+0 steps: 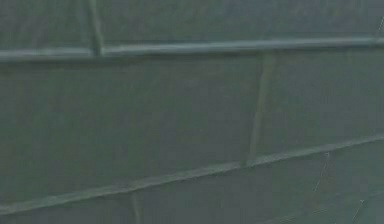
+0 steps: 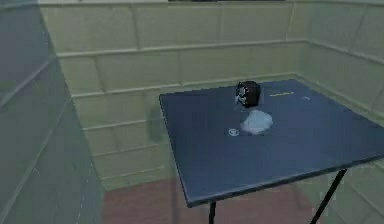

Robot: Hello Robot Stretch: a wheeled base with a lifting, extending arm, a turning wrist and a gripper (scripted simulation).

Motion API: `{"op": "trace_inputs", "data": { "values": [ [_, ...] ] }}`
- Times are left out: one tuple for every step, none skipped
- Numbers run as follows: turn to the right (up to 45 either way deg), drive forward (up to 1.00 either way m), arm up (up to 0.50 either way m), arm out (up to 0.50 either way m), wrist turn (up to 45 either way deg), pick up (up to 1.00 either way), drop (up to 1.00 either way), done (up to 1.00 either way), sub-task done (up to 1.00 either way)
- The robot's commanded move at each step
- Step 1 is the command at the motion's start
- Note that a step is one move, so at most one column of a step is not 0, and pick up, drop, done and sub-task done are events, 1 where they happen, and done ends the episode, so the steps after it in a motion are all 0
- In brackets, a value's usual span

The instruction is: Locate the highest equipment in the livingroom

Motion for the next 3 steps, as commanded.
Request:
{"op": "trace_inputs", "data": {
  "values": [
    [-45.0,0.0,0.0,0.0,0.0,0.0,0.0,0.0,0.0],
    [-45.0,0.0,0.0,0.0,0.0,0.0,0.0,0.0,0.0],
    [-45.0,0.0,0.0,0.0,0.0,0.0,0.0,0.0,0.0]
  ]
}}
